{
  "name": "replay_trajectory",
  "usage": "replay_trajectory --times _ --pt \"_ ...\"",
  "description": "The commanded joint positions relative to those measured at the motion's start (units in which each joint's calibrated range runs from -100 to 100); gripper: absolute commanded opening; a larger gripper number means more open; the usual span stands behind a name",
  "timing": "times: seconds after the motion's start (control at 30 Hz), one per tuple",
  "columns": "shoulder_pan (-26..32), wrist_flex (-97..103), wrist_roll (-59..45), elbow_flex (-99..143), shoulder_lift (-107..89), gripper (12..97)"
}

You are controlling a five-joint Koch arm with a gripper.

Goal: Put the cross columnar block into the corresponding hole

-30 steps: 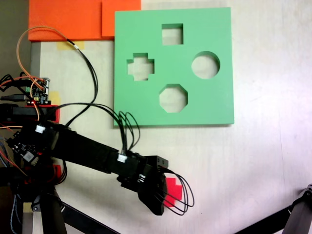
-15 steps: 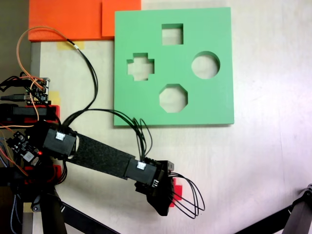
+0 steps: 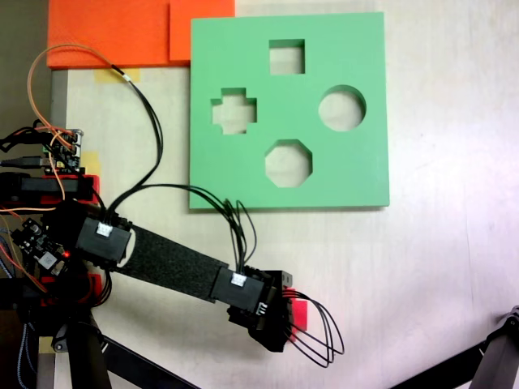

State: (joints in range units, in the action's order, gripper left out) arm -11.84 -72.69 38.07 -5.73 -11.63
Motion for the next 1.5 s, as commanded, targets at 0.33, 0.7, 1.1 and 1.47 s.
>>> replay_trajectory --times 0.33,0.7,1.1,1.47 --pt "-1.5 -4.1 -0.5 6.2 -11.8 35.9" --pt "4.6 -19.8 3.5 8.3 -46.9 36.0" --pt "25.6 -12.8 20.3 10.7 -49.7 35.9" --pt "33.5 0.2 28.4 8.8 -34.5 36.0"
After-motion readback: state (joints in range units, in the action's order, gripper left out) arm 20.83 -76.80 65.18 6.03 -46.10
